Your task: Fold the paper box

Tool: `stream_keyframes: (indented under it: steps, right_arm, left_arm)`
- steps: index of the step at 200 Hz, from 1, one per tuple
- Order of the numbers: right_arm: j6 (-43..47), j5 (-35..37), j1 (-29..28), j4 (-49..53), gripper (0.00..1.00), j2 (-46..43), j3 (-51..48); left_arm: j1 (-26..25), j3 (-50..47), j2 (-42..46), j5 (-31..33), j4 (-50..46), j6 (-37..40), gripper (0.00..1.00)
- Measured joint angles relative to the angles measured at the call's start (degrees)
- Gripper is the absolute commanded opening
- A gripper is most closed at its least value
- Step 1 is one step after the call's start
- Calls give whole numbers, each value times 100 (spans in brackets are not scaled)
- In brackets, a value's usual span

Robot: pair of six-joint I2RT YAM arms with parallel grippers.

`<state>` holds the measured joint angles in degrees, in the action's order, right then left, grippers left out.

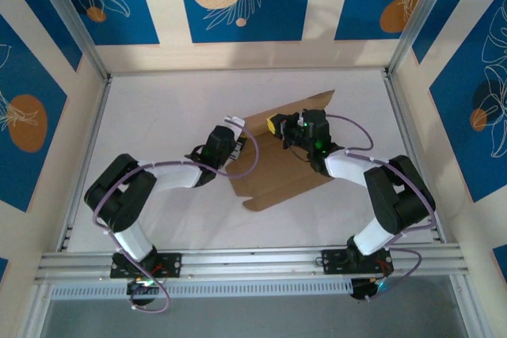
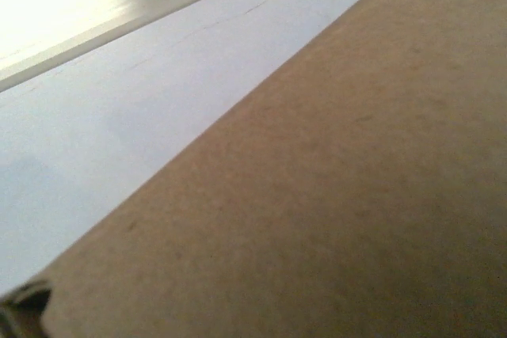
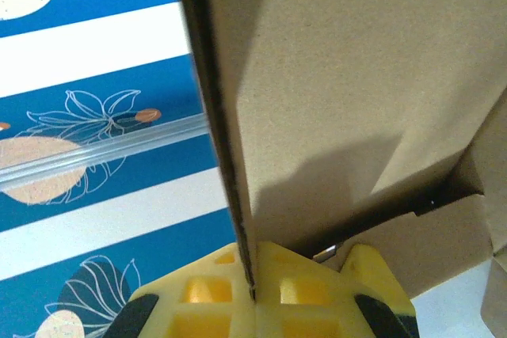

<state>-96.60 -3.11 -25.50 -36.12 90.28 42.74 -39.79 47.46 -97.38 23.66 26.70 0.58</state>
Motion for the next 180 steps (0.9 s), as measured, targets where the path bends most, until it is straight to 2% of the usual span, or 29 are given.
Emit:
stream_keyframes:
  steps: [14, 24, 39, 58, 78, 103, 129, 155, 180]
  right_arm:
    - [-114, 195, -92, 133, 0, -61, 0]
    - [-188, 319, -160, 212, 6, -105, 2]
    - [-229, 426, -221, 385, 23, -162, 57]
    - [-197, 293, -269, 778, 53, -201, 129]
    - [-94, 59, -243, 1161, 71, -243, 144]
    - [227, -299, -74, 1897, 78, -479, 302]
    - [1008, -654, 142, 3038, 78, -1021, 719]
    - [2341, -1086, 413, 4444, 76, -1587, 1617]
    - [3963, -1178, 629, 6109, 76, -1563, 3206]
  left_arm:
    - [-4, 2, -22, 168, 35, 0, 50]
    - [-9, 2, -33, 258, 57, 4, 46]
    - [-9, 2, -35, 315, 83, 7, 40]
    - [24, 0, -35, 334, 232, 33, 38]
    - [52, -9, -28, 260, 369, 120, 37]
    - [129, -94, 26, 74, 479, 177, 34]
    - [317, -203, 164, -203, 494, 284, 34]
    - [533, -212, 275, -686, 424, 396, 34]
    - [706, -212, 317, -1300, 393, 507, 33]
